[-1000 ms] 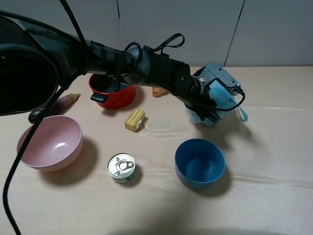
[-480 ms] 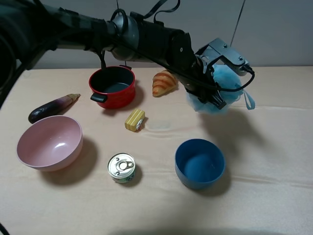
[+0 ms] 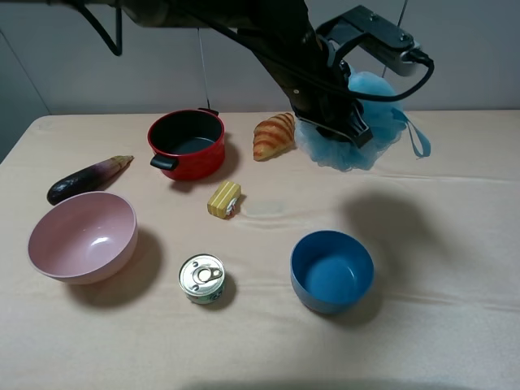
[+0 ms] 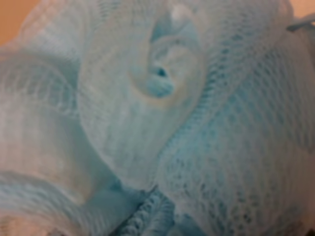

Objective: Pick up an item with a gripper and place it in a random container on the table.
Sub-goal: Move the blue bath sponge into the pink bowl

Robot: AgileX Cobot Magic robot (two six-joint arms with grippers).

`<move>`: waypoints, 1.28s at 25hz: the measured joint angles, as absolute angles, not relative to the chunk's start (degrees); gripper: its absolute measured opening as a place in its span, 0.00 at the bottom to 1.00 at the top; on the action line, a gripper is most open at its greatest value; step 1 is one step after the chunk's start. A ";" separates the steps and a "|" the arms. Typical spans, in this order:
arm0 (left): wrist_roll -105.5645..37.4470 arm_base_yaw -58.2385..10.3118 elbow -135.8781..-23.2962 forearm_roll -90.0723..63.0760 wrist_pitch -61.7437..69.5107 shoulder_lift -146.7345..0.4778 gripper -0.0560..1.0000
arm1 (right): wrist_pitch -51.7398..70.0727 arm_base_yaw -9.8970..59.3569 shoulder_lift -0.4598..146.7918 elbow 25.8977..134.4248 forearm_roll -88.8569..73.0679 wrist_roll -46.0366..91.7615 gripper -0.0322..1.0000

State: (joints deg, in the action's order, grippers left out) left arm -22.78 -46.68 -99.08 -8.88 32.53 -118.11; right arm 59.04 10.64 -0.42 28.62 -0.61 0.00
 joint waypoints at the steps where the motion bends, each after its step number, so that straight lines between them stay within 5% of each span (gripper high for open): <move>1: -22.78 -46.46 -98.84 -8.78 33.73 -117.18 0.48 | 59.04 10.64 -0.42 28.62 -0.61 0.00 0.70; 32: -7.84 -33.91 -56.77 -2.03 31.77 -78.36 0.46 | 59.04 10.64 -0.42 28.62 -0.61 0.00 0.70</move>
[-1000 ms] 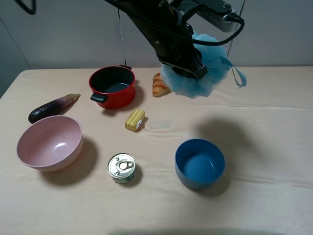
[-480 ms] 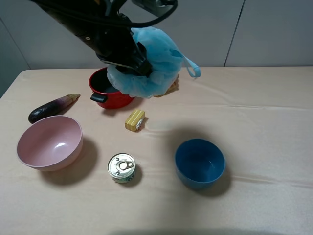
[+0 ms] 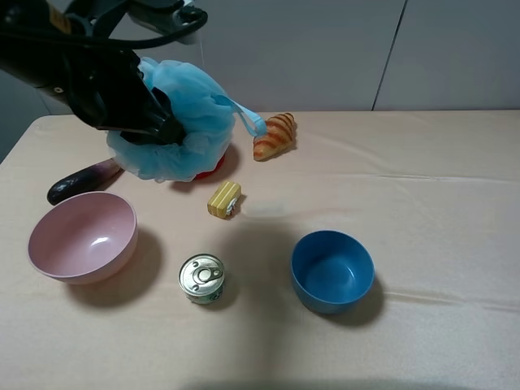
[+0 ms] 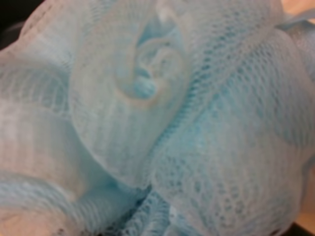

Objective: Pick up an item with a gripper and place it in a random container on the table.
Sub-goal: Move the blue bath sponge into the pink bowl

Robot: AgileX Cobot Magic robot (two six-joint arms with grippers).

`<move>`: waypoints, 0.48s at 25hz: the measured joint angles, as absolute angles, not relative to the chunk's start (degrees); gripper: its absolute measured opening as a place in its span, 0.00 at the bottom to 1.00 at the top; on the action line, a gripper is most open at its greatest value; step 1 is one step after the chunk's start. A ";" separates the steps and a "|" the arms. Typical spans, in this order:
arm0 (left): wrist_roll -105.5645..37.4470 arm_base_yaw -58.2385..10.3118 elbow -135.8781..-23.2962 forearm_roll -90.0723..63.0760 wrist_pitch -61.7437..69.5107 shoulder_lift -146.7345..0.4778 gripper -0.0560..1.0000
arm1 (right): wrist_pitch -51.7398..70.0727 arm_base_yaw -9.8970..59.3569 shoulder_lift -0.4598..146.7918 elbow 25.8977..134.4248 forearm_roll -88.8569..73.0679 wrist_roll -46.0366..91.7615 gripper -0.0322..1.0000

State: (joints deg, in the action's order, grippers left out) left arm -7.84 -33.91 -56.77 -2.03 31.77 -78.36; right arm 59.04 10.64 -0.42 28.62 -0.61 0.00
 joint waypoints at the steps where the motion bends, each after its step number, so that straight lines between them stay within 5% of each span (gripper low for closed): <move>1: -6.76 -33.80 -55.78 -1.26 31.77 -77.72 0.46 | 59.04 10.64 -0.42 28.62 -0.61 0.00 0.70; 12: 10.76 -33.62 -48.00 13.79 37.29 -74.22 0.45 | 59.04 10.64 -0.42 28.62 -0.61 0.00 0.70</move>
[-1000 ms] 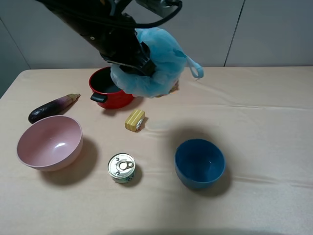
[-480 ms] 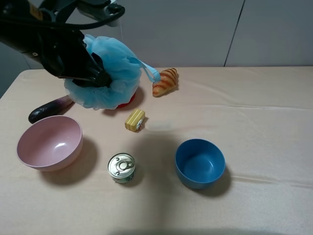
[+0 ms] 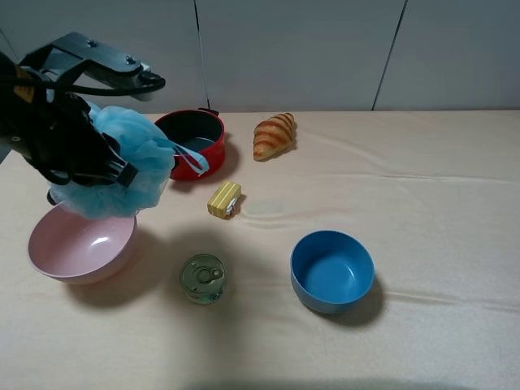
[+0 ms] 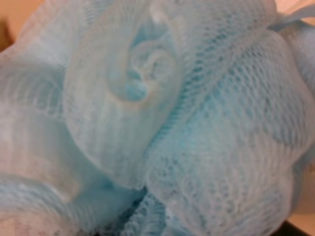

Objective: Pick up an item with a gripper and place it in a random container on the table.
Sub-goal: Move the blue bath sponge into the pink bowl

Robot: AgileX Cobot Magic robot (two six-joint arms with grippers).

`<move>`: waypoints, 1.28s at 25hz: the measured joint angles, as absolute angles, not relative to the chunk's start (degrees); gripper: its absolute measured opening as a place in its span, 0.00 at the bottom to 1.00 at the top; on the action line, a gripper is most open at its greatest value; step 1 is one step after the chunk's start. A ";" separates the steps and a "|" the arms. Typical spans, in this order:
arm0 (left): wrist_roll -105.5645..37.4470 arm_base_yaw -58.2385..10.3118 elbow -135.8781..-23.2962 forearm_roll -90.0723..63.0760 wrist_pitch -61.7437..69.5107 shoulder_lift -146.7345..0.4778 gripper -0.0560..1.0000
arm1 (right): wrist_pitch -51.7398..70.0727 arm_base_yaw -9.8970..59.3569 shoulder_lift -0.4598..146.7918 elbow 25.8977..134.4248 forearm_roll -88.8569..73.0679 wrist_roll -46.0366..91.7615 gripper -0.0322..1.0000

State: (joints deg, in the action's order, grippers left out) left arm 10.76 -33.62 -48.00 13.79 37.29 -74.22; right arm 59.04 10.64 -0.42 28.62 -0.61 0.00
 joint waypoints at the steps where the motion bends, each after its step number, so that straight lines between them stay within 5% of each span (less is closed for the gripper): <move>1: 11.90 -33.62 -47.56 14.81 38.20 -74.22 0.45 | 59.04 10.64 -0.42 28.62 -0.61 0.00 0.70; 17: 20.11 -33.62 -43.63 19.19 49.85 -74.15 0.44 | 59.04 10.64 -0.42 28.62 -0.61 0.00 0.70; 32: 20.17 -27.07 -33.56 22.08 32.72 -74.04 0.42 | 59.04 10.64 -0.42 28.62 -0.61 0.00 0.70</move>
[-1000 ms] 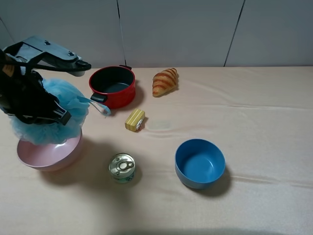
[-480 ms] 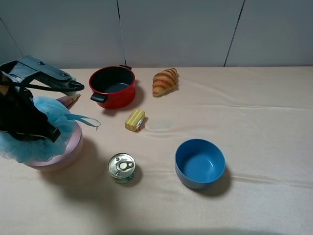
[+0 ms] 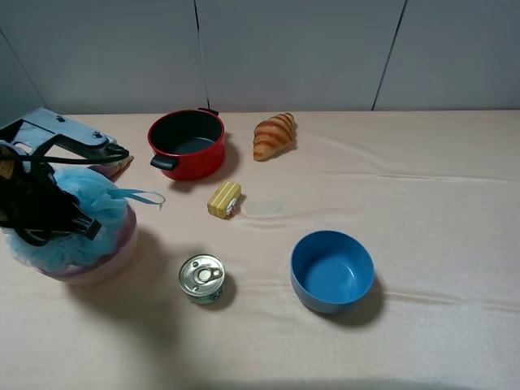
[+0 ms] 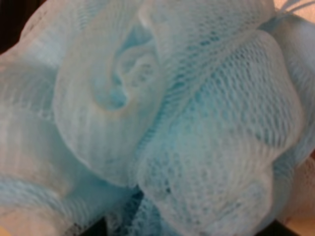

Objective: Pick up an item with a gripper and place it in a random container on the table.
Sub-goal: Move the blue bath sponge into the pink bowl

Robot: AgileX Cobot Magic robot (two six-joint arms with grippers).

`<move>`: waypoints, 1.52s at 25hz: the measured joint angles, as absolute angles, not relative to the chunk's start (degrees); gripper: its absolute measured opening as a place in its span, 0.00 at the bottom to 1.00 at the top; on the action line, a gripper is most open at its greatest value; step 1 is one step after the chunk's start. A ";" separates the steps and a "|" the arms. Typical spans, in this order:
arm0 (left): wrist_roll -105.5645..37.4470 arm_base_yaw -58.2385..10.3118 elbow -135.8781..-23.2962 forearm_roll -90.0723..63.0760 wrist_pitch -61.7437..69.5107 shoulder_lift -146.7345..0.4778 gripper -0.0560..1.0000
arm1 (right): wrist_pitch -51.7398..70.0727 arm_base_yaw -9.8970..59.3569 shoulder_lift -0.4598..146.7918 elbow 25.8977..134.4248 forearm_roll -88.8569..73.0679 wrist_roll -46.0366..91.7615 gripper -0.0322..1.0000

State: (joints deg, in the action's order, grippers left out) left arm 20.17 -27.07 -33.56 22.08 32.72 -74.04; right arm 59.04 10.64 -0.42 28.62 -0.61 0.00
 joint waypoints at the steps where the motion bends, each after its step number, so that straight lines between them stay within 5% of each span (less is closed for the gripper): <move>1: 20.17 -26.72 -32.96 22.08 31.56 -74.04 0.42 | 59.04 10.64 -0.42 28.62 -0.61 0.00 0.70; 32: 20.52 -25.23 -29.79 22.01 25.06 -75.64 0.32 | 59.04 10.64 -0.42 28.62 -0.61 0.00 0.70; 38: 20.52 -25.23 -29.79 22.01 25.06 -75.64 0.48 | 59.04 10.64 -0.42 28.62 -0.61 0.00 0.70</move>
